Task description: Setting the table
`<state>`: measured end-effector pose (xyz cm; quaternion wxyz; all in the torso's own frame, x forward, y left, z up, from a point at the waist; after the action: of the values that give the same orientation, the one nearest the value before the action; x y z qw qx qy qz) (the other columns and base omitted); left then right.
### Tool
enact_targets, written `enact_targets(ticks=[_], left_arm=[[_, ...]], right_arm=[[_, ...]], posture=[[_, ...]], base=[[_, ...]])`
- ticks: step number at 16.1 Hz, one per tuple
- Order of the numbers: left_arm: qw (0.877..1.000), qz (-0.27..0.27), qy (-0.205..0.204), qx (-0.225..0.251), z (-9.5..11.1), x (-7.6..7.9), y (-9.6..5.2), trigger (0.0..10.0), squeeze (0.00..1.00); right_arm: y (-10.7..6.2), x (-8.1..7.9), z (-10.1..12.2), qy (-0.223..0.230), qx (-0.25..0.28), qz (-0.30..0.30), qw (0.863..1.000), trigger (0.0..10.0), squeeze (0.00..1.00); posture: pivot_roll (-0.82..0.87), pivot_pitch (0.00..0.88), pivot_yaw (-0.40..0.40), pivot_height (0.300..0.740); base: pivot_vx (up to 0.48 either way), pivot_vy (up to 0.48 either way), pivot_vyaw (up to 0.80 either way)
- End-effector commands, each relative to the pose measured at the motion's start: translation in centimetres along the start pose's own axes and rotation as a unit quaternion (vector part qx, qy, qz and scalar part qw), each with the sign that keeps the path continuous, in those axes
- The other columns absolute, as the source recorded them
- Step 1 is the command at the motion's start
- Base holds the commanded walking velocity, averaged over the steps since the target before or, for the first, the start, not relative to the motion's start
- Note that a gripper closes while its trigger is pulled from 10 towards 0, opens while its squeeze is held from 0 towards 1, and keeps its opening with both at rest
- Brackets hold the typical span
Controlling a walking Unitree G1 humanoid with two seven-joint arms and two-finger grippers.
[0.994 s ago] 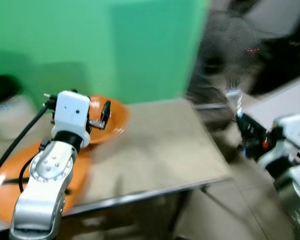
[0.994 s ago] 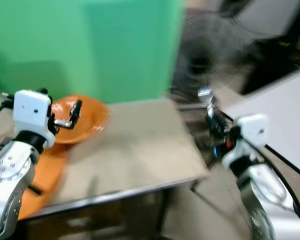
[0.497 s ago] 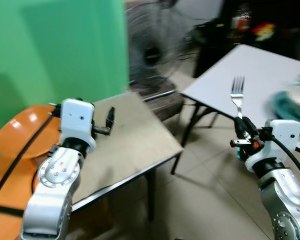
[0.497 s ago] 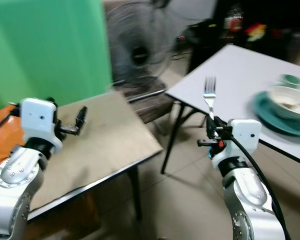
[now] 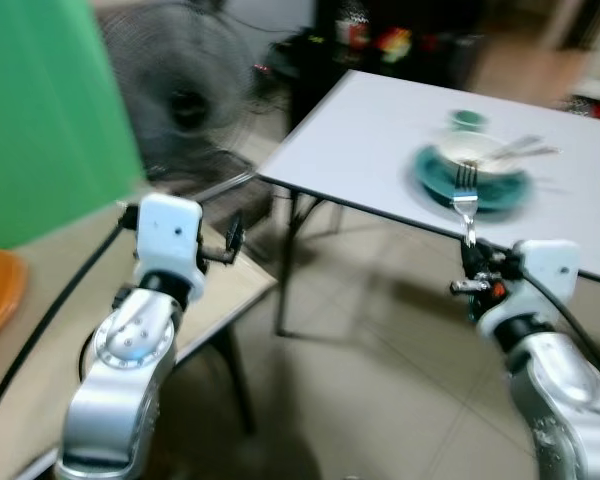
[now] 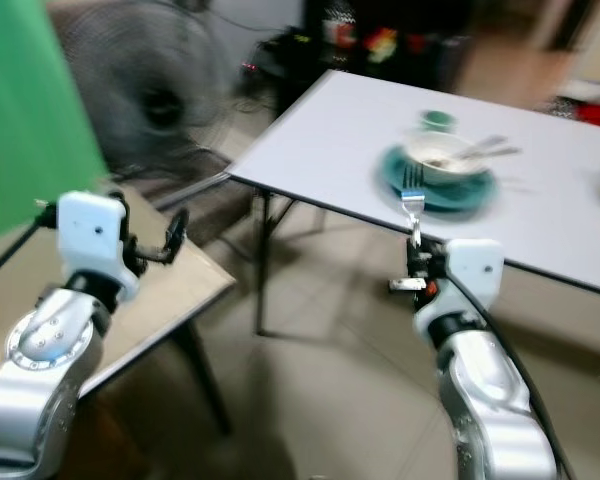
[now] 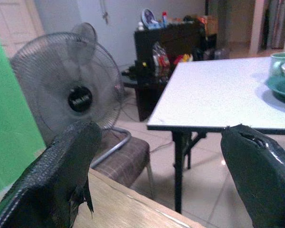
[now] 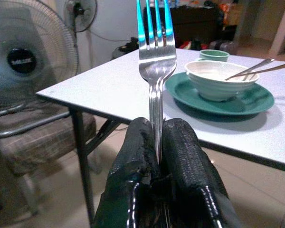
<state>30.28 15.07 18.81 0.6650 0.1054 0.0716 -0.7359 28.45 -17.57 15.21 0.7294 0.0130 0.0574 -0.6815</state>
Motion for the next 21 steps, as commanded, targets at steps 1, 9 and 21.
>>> enact_targets(ticks=[1,9,21], left_arm=[[1.000,0.005,0.003,0.002,0.1,-0.1,0.1,10.0,0.47],[1.000,-0.007,0.008,0.001,-0.2,0.2,0.0,10.0,0.48],[0.999,-0.042,-0.008,-0.006,-0.6,1.4,0.4,10.0,0.47]], right_arm=[[0.3,0.3,0.8,-0.010,0.017,-0.005,1.000,10.0,0.00],[0.0,0.7,0.2,-0.012,0.007,-0.016,1.000,10.0,0.00],[-0.2,1.0,0.3,-0.009,0.005,-0.035,0.999,10.0,0.00]], posture=[[-0.05,0.000,-0.006,0.740],[-0.06,0.000,-0.001,0.740],[-0.08,0.000,0.015,0.740]], base=[[0.000,-0.394,0.00],[0.000,-0.393,0.00],[0.000,-0.217,-0.13]])
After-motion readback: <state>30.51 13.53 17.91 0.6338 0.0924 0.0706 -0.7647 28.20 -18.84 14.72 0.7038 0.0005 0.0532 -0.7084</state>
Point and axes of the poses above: a point about 5 cm out from each wrist's last joint towards the gripper, its own y axis pointing out of the wrist towards the gripper, its own z axis along the axis of the wrist's last joint, x = y × z, the point moved 5 cm from there along y, pointing out of the wrist towards the gripper, and after that the axes turned 3 degrees about y, right-handed, at the moved point
